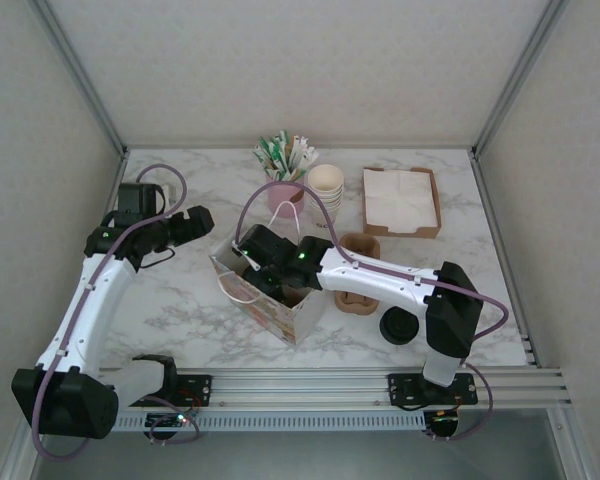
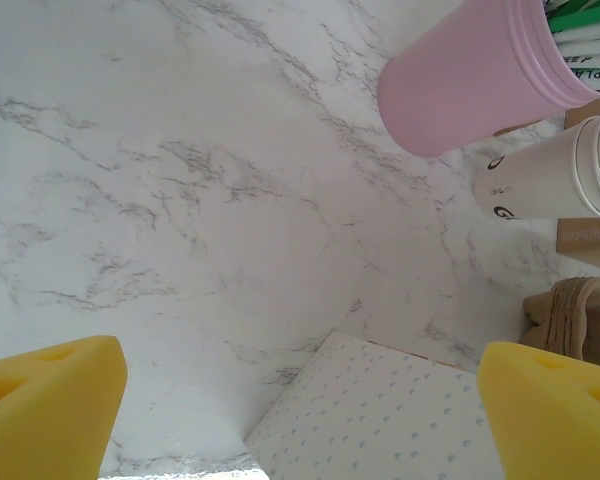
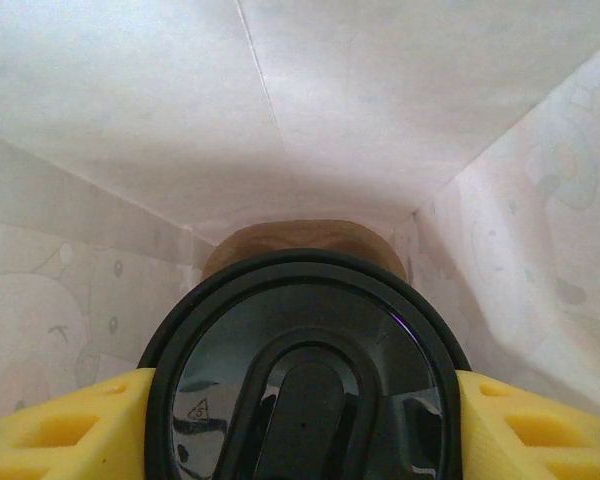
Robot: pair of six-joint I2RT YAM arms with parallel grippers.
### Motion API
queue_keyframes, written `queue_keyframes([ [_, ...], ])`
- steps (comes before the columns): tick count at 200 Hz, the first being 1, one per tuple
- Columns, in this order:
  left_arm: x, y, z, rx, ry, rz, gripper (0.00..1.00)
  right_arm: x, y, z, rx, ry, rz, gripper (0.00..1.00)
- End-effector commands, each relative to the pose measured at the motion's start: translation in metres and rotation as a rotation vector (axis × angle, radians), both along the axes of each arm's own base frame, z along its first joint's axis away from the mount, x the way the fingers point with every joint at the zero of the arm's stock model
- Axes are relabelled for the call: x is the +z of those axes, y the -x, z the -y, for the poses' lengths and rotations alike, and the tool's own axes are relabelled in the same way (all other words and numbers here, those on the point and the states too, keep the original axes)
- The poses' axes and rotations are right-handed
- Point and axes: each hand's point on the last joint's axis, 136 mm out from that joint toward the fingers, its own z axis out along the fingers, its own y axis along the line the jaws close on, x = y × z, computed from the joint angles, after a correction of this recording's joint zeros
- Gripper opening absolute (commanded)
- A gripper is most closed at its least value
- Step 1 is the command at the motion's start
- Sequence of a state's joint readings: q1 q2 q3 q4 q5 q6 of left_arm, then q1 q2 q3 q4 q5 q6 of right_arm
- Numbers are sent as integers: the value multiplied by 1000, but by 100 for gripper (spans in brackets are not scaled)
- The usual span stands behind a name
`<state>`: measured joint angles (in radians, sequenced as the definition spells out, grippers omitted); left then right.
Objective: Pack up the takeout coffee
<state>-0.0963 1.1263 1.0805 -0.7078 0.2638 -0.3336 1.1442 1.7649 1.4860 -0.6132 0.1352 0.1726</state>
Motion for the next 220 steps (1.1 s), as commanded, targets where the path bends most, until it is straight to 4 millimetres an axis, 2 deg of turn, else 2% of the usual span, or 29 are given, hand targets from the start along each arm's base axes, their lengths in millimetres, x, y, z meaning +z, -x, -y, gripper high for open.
queue_keyframes([
  [1,2,1,2,-3,21,-5,91,-46,23,30,-6,177,-109,60],
  [126,1,0,2,-3,21,-10,91,-40,23,29,-6,163,-103,66],
  [220,1,0,2,-2,20,-9,91,-36,22,26,-4,156,-100,85],
])
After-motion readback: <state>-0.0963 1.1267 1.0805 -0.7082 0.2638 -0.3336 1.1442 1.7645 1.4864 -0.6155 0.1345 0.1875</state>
